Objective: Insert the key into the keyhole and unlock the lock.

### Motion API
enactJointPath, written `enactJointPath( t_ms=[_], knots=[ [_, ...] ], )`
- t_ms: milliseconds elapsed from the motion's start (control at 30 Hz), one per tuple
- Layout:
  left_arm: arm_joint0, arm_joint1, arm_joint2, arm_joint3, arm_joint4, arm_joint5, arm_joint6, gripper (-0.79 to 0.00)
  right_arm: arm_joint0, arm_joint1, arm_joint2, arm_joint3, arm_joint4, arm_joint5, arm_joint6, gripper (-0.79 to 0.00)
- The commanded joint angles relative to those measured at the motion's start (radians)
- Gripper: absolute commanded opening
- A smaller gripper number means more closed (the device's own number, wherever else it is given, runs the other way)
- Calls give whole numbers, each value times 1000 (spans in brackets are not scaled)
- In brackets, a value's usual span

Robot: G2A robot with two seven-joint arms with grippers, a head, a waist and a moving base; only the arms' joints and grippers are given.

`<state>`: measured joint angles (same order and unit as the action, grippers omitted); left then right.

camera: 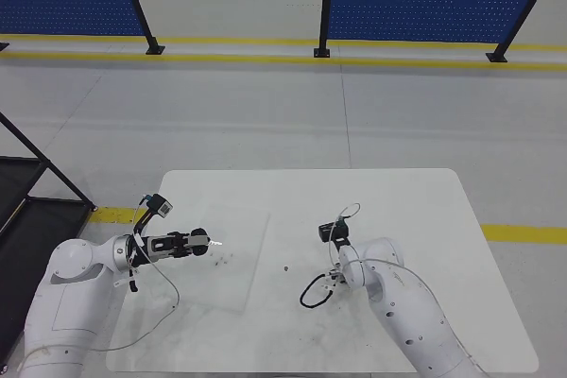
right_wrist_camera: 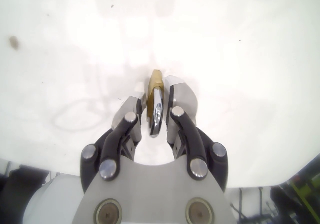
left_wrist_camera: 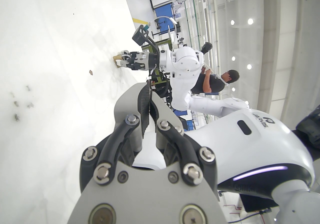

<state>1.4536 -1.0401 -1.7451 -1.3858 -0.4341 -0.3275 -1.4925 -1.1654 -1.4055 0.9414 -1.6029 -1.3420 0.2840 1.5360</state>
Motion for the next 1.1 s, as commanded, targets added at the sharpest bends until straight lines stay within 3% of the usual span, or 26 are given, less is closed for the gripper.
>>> enactJointPath(
  t_ms=[0, 167, 267, 333, 467, 667, 700, 1067],
  knots=[
    [0, 0, 0, 0, 0, 0, 0, -785, -3, -1, 6, 1, 2, 0, 0, -785],
    [0, 0, 0, 0, 0, 0, 0, -785, -25, 3, 51, -48, 34, 0, 0, -785],
    [0, 0, 0, 0, 0, 0, 0, -785, -66, 9, 132, -108, 171, -28, -55, -785],
    [0, 0, 0, 0, 0, 0, 0, -785, -102, 13, 197, -131, 319, -83, -119, -785],
    [0, 0, 0, 0, 0, 0, 0, -785, -174, 18, 329, -102, 724, -293, -256, -785],
    [0, 0, 0, 0, 0, 0, 0, -785, -178, 20, 380, 76, 1110, -503, -296, -785],
    [0, 0, 0, 0, 0, 0, 0, -785, -150, 22, 365, 116, 1104, -515, -252, -785],
    [0, 0, 0, 0, 0, 0, 0, -785, -150, 22, 365, 116, 1104, -515, -252, -785]
  ],
)
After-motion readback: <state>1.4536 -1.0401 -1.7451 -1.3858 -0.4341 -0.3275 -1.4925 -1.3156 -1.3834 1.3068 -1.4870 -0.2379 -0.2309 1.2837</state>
